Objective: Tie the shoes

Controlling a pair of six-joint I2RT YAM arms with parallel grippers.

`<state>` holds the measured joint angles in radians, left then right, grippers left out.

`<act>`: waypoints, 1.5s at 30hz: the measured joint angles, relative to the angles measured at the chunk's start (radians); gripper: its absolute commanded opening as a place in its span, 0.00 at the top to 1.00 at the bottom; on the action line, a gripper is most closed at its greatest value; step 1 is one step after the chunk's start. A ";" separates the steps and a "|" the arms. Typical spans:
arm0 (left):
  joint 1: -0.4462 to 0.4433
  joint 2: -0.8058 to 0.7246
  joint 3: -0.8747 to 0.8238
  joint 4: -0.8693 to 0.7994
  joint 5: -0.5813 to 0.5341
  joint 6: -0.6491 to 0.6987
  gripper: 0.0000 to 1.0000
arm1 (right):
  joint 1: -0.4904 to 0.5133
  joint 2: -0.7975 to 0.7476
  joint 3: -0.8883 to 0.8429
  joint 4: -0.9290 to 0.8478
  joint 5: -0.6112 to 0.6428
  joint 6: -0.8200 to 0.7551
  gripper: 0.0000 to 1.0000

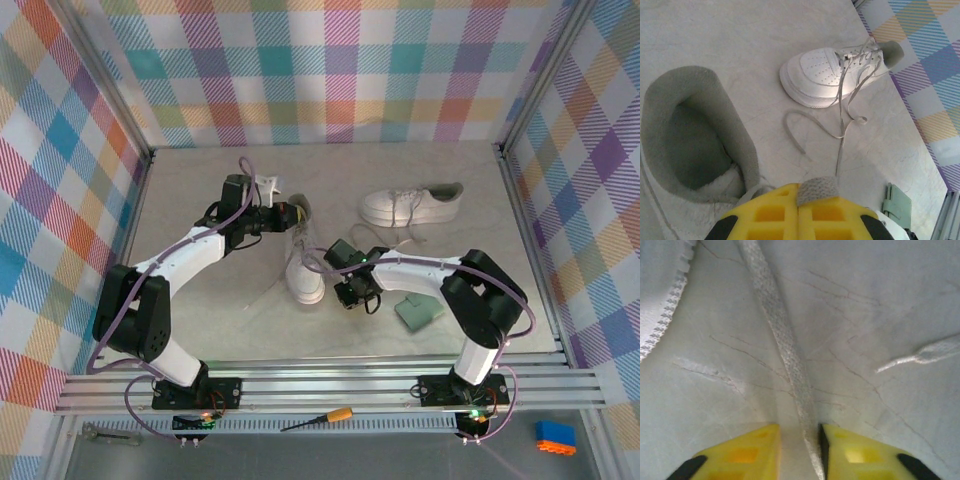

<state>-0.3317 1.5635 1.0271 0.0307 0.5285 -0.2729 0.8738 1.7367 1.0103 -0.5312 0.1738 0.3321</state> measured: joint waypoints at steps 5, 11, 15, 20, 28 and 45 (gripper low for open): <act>0.000 -0.018 -0.017 0.011 -0.011 -0.019 1.00 | 0.027 -0.036 -0.006 -0.006 0.034 0.033 1.00; 0.000 -0.041 -0.061 0.045 -0.026 -0.041 1.00 | 0.029 -0.245 -0.018 -0.013 0.135 0.063 1.00; 0.000 -0.041 -0.084 0.078 -0.021 -0.056 1.00 | 0.027 -0.332 -0.005 -0.041 0.233 0.090 1.00; -0.002 -0.040 -0.084 0.120 0.028 -0.081 1.00 | 0.014 -0.354 0.013 -0.096 0.343 0.138 1.00; -0.031 -0.026 -0.084 0.149 0.108 -0.101 1.00 | 0.009 -0.504 -0.017 -0.102 0.400 0.166 1.00; -0.074 -0.026 -0.084 0.093 -0.062 -0.109 1.00 | -0.087 -0.333 0.053 -0.017 0.316 0.146 1.00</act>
<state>-0.4061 1.5375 0.9428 0.1238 0.4664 -0.3820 0.7864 1.4040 1.0630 -0.5484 0.4900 0.4782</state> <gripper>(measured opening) 0.053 0.045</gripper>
